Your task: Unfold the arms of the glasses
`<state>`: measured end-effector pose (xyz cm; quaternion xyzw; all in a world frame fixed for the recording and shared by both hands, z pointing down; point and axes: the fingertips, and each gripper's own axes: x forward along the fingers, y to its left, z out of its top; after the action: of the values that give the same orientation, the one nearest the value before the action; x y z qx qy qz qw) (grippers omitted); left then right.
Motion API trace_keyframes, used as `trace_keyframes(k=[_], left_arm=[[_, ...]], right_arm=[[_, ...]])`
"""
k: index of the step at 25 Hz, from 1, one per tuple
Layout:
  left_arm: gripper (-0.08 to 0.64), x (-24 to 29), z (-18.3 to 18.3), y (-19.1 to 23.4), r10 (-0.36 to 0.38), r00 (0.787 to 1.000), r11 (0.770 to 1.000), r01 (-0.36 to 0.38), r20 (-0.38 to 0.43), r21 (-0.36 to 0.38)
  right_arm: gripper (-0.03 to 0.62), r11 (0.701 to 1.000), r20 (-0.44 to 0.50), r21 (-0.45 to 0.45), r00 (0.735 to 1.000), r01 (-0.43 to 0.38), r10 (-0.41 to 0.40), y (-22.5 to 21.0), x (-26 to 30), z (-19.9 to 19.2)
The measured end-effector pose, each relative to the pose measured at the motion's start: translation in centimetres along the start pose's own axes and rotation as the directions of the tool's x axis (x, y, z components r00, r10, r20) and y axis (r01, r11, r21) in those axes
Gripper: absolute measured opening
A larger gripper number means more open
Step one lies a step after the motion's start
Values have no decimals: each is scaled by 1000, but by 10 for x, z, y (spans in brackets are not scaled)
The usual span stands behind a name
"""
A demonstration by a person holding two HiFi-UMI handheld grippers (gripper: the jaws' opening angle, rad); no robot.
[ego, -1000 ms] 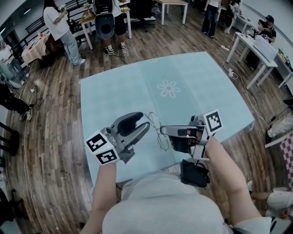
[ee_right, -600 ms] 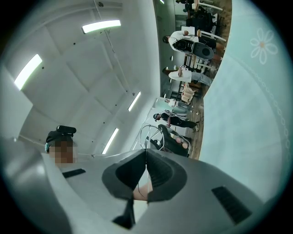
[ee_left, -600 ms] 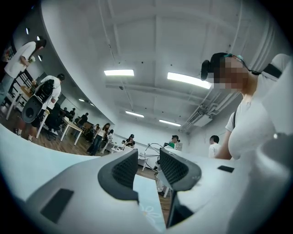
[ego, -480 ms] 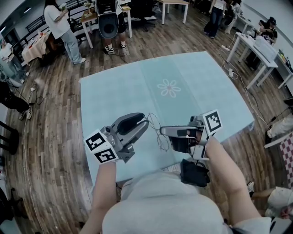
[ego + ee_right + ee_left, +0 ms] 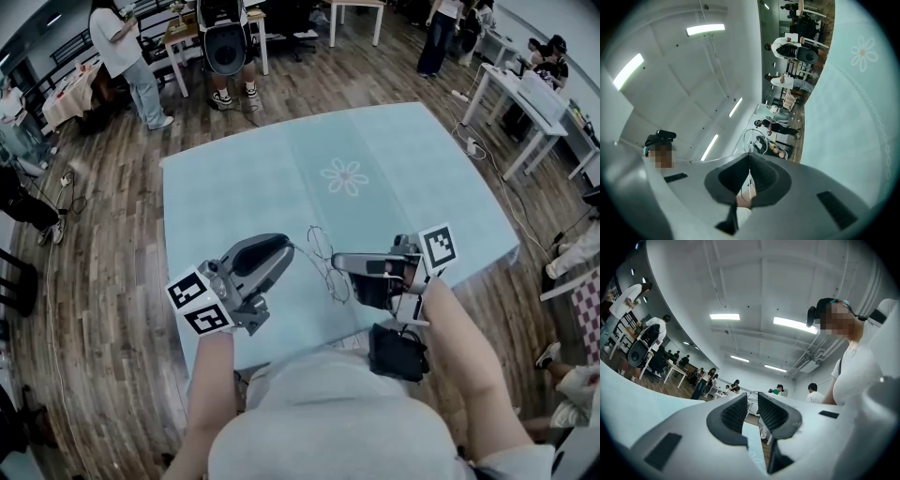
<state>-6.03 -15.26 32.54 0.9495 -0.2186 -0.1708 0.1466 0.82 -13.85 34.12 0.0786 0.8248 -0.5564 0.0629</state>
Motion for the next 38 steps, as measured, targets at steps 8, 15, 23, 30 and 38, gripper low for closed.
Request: trace_keyframes(k=[8,15,23,30,38], left_arm=[[57,-10,1,-3,-16,1000,1000,16,0,-20],[49,-18,2,-6,-12,1000,1000,12,3,-18],[43,-31,-3,-9,-7,1000,1000,7,-6,-19],[37,-42,-10,-19,-19,999,1000,19,-26,-18],[37,-58,-23,-34,-49,995,999,47,-84,-26]], right_arm=[[11,1000,20,-3,1000,24,-24,-4,-5,1],[11,999,60,0,997,54,-54,-10,-9,5],[11,996,95,4,992,85,-85,-16,-14,8],[11,992,137,17,983,121,-123,-24,-21,12],[11,988,195,24,968,155,-156,-30,-29,17]])
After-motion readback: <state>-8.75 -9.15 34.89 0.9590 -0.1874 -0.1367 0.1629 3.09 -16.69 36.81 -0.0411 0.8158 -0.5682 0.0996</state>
